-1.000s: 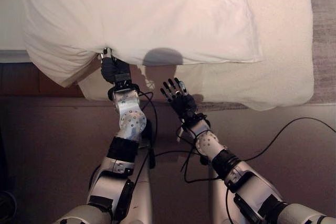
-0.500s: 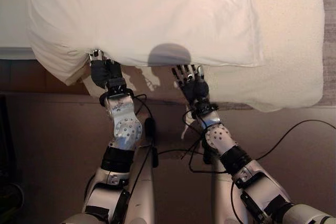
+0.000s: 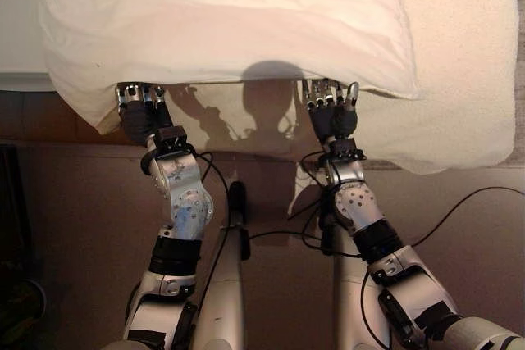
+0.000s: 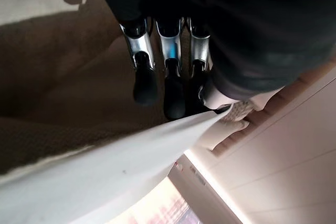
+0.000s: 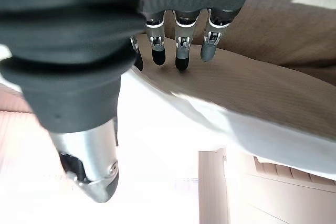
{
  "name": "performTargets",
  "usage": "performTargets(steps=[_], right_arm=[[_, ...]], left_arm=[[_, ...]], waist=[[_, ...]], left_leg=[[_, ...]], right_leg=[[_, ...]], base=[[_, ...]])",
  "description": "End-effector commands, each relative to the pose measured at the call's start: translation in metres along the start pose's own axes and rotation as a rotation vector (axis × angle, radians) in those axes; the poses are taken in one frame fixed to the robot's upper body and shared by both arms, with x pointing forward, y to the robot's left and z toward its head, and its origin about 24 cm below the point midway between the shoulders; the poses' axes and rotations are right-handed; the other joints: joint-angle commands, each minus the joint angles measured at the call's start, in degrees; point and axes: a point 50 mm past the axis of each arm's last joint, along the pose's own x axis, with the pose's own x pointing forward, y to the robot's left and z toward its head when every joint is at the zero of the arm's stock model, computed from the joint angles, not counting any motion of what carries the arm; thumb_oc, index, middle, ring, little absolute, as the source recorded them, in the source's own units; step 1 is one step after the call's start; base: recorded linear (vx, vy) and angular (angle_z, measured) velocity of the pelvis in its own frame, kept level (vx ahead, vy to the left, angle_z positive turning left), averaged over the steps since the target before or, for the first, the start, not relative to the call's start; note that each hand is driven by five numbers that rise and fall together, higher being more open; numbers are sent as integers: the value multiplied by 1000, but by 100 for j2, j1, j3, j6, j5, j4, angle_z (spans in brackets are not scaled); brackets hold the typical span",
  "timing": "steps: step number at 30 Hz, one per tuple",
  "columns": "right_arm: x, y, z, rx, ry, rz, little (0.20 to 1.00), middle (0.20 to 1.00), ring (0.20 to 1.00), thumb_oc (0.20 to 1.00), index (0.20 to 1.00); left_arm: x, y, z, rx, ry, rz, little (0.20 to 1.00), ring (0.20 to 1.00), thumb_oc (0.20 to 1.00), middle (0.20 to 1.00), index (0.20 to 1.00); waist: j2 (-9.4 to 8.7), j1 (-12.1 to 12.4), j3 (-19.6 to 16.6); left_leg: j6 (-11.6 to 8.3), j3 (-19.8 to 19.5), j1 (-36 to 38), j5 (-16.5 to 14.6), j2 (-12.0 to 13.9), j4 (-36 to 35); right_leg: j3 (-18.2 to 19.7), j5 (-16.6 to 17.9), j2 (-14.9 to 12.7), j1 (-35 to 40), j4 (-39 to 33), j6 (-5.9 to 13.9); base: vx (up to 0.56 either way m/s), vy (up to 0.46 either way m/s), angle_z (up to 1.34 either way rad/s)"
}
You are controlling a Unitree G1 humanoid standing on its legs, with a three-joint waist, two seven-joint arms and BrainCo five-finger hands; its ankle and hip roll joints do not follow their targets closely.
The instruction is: Make the bed
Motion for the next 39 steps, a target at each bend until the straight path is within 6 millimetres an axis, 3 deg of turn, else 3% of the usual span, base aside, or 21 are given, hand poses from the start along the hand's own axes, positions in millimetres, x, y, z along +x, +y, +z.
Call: performTargets(steps=[1,12,24,32,39], right_arm=[[5,19,30,30,-154,66,1000,1000,1000,1000,1000],[5,-7,50,-101,-197,-237,1000,1000,1000,1000,1000],[4,-25,38,-142,-122,-413,1000,1000,1000,1000,1000],[19,-18,52,-143,-172,-417,1000,1000,1000,1000,1000],[43,12,76,-144,-256,-256,1000,1000,1000,1000,1000]], left_arm=[[8,-22,47,46,-247,-121,200,200,200,200,200],[16,-9,57,119,-275,-29,200,200,200,200,200],[14,-10,55,106,-239,-38,200,200,200,200,200],[14,-12,54,104,-237,-45,200,200,200,200,200],[17,-11,50,127,-225,-47,200,200,200,200,200]], waist=[[400,74,-410],[336,76,-422],[237,74,-361],[256,80,-363],[305,117,-408]], left_leg=[[719,266,-223,-439,-735,242],[696,295,-264,-438,-711,251],[694,315,-255,-459,-676,300],[702,325,-232,-479,-695,293],[704,303,-216,-461,-718,226]], right_leg=[[-246,289,280,69,-582,151],[-260,308,281,38,-569,141],[-276,304,298,65,-564,125],[-272,283,290,53,-517,121],[-257,280,280,34,-534,123]], base=[[0,0,0],[0,0,0],[0,0,0],[0,0,0],[0,0,0]])
